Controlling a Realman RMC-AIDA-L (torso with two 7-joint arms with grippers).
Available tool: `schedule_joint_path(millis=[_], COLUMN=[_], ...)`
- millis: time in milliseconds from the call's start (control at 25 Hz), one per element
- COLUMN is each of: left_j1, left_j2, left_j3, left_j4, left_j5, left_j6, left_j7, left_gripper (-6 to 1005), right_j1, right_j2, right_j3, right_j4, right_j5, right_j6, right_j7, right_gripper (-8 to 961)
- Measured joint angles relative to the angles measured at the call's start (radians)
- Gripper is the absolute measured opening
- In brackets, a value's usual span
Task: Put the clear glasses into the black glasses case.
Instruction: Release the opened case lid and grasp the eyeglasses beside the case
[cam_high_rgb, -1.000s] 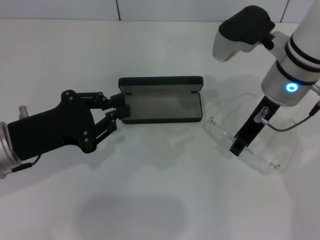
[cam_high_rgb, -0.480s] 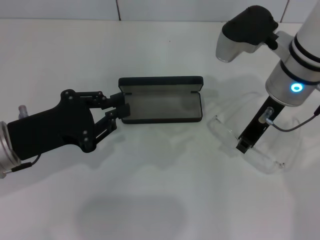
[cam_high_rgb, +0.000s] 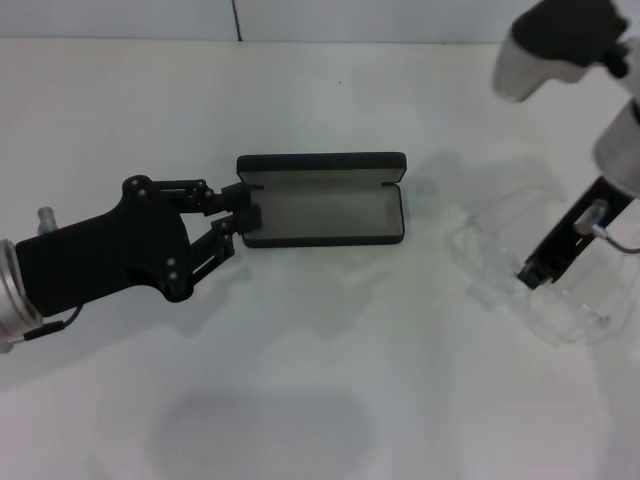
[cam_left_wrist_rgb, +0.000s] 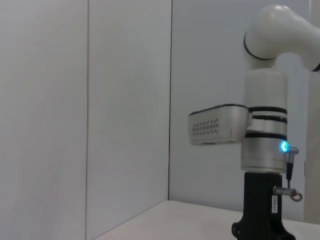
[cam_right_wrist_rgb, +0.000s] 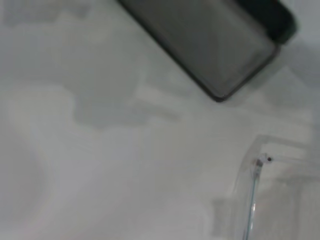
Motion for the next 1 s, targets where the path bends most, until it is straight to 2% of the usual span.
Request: schedule_joint_path(millis=[240,440,560,720,1000], left_j1=[-0.001,-0.002,-0.002,-0.008,-0.101], left_j2=[0.000,0.000,0.000,0.003,0.004], left_j3=[-0.019,-0.020,-0.022,-0.024,-0.022], left_j4=[0.000,0.005,-0.004,-0.005,0.011], left_j5=[-0.001,-0.026,-0.098,-0.195,-0.231], left_j6=[0.000,0.000,0.000,0.000,0.001], left_j7=[0.000,0.000,0.000,-0.004,-0.046], left_gripper=[187,181,177,173,175], right_j1=[-0.062,-0.131,-0.189,-0.273,-0.376], right_j2=[-0.003,-0.002,-0.004,-0.005,-0.003], right_j3=[0.086,0.179,0.271,0.390,0.443], right_j4=[-0.088,-0.211,-0.285,-0.297,-0.242], right_j5=[0.006,0.065,0.197,0.411,0.694], right_j6=[-0.018,-0.031,-0.031,-0.036,-0.106], right_j7=[-0.029,-0.083,-0.158,-0.315,-0.575], right_gripper=[41,39,38,37,35])
